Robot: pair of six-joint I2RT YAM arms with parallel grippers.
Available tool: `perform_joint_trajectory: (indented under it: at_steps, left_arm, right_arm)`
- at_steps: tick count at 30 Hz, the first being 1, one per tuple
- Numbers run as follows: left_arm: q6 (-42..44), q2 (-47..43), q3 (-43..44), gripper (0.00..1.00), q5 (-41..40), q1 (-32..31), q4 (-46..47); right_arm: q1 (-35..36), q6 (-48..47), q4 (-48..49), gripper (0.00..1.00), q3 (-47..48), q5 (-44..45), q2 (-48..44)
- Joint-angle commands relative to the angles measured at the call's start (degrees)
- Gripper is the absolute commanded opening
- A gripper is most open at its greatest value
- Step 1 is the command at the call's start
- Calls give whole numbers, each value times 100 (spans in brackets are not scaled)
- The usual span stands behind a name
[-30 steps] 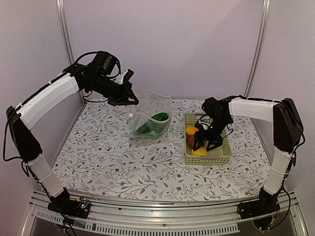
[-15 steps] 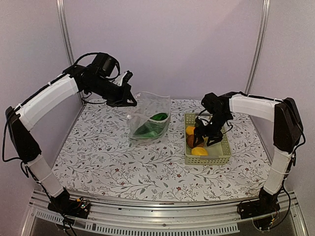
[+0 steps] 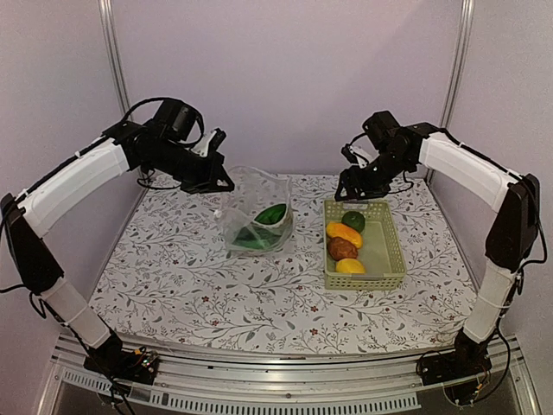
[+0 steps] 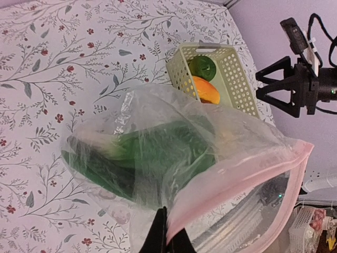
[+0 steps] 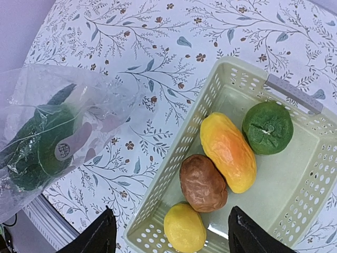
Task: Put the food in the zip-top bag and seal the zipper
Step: Pick up the fake fruit from the bin.
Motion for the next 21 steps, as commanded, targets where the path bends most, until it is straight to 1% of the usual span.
perform_joint_trajectory:
  at_steps: [1,5,13,16,21]
  left_arm:
    - [-133,-163,-240,1,101,37,273]
    - [-126,-147,-271,1,45,26,257]
    - [-181,34,-60,1,43,17,170]
    - [-160,150,130,1,78,12,81]
    - [-69,254,157,1,66,8,71]
  right_arm:
    - [-64,-239,-89,70,348,206,307]
    - [-206,-217,71,69,342,480,621]
    - [-679,210,237,64,502,509,942]
    - [-713,466,277,63,545,651,1049]
    - [-733,691,416,61,576,549,1366]
